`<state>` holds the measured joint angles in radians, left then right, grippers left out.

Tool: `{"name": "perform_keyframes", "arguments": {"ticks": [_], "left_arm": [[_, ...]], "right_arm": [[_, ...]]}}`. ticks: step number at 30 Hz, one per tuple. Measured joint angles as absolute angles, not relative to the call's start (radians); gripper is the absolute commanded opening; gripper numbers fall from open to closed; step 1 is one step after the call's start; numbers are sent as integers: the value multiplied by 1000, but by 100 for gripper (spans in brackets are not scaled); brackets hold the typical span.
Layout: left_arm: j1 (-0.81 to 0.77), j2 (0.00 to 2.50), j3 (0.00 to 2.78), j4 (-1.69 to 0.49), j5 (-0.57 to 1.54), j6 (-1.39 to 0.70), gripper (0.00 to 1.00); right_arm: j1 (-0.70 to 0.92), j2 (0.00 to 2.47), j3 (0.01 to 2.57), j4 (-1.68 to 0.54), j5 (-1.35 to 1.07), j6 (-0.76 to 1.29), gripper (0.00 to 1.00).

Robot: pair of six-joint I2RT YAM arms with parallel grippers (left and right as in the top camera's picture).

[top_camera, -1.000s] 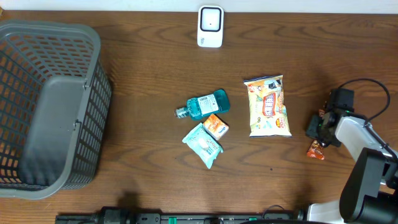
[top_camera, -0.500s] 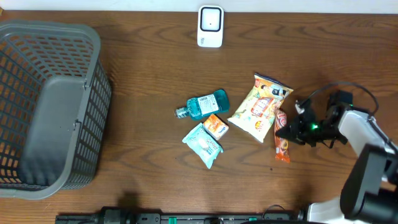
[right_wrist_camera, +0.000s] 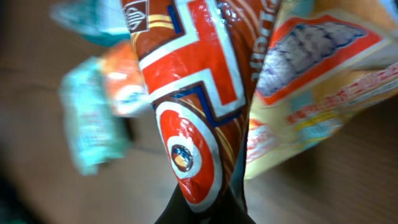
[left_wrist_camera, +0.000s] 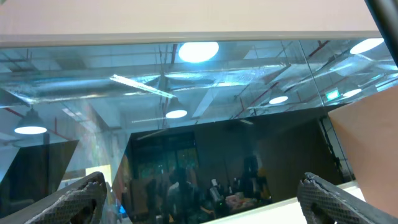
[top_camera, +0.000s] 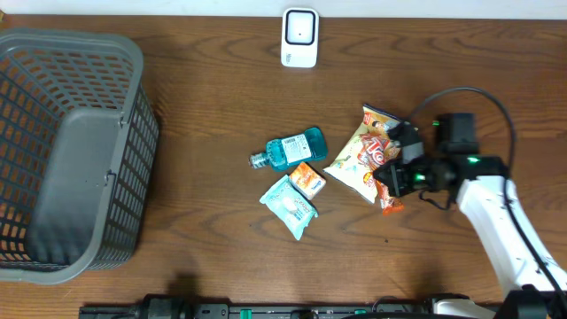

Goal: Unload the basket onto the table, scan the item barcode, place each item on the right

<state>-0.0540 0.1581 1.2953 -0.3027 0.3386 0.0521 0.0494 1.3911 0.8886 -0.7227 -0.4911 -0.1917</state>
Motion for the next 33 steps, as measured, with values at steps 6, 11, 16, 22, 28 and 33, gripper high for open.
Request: {"name": "perform_keyframes", "arguments": {"ticks": [6, 11, 16, 22, 28, 33], "left_arm": [[-54, 158, 1295, -303, 339, 52, 98], [-54, 158, 1295, -303, 339, 52, 98], [-54, 158, 1295, -303, 339, 52, 98], [-54, 158, 1295, -303, 339, 52, 98], [-54, 158, 1295, -303, 339, 52, 98], [-54, 158, 1295, -303, 339, 52, 98]], "right_arm": [[153, 1502, 889, -675, -198, -178, 1], [153, 1579, 889, -662, -118, -171, 31], [153, 1621, 889, -671, -84, -146, 99], [153, 1614, 905, -742, -70, -112, 99], [153, 1499, 949, -772, -60, -80, 99], [187, 1408, 950, -808, 27, -16, 99]]}}
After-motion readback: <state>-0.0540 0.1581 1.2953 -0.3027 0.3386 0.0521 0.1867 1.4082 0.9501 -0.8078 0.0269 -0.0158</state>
